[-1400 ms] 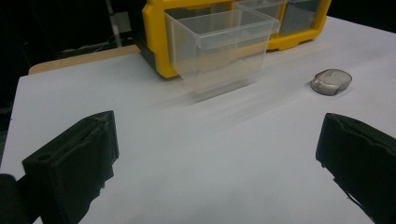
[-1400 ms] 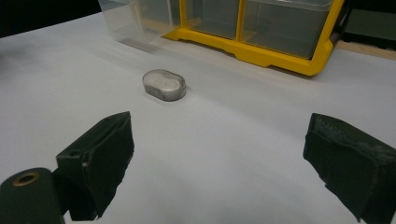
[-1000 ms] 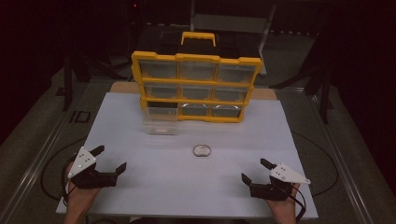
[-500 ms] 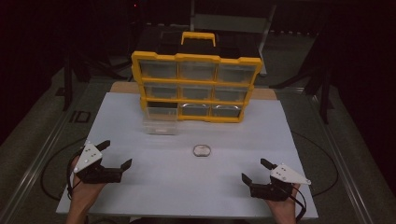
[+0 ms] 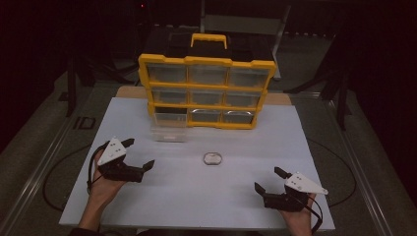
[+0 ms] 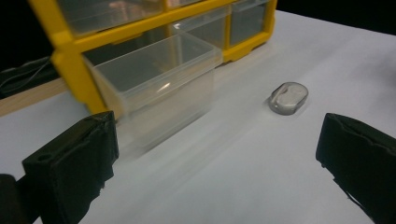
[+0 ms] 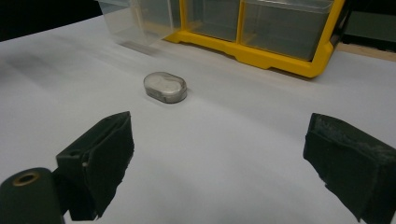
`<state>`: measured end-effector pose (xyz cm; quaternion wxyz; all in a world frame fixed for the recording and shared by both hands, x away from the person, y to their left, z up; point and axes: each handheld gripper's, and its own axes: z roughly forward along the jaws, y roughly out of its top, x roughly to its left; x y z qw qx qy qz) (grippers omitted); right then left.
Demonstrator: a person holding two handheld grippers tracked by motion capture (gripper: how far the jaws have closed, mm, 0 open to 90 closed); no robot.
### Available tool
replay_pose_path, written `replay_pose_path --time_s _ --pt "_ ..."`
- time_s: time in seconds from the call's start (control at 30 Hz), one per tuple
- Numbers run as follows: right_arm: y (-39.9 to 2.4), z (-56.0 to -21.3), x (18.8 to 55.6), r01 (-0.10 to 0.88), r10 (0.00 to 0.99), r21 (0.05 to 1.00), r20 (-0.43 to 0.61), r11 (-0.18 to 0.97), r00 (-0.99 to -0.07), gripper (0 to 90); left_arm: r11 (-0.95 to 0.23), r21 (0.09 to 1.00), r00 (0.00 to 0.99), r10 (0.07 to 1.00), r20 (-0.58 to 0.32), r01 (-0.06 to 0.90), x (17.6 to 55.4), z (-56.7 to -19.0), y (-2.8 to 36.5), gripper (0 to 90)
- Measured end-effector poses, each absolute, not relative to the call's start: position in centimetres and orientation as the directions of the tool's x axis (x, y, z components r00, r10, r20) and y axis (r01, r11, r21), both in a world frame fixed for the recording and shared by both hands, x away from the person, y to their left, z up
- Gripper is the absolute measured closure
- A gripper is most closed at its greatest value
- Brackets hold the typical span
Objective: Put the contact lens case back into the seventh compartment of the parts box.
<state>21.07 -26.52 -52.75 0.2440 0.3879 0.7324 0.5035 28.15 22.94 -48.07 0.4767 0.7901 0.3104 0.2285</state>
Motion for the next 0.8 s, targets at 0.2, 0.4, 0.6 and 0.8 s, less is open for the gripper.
replay_pose_path --time_s 0.2,0.4,0.6,0.8 --pt "-26.5 -52.7 21.1 0.326 0.814 0.926 0.036 0.191 -0.58 8.2 -0.399 0.878 0.735 0.673 0.084 0.266 29.3 -47.5 21.2 0.2" --pt "-26.5 -52.7 21.1 0.327 0.813 0.925 0.036 0.192 -0.581 8.2 -0.433 0.865 0.757 0.645 0.102 0.253 30.2 -47.0 19.8 0.3" --pt "-26.5 -52.7 21.1 0.326 0.813 0.925 0.035 0.193 -0.582 8.2 -0.459 0.856 0.774 0.623 0.116 0.24 31.0 -46.5 18.6 0.2" --pt "-26.4 -52.7 21.1 0.327 0.812 0.924 0.033 0.196 -0.582 8.2 -0.491 0.838 0.79 0.6 0.127 0.238 32.0 -46.4 17.4 0.2"
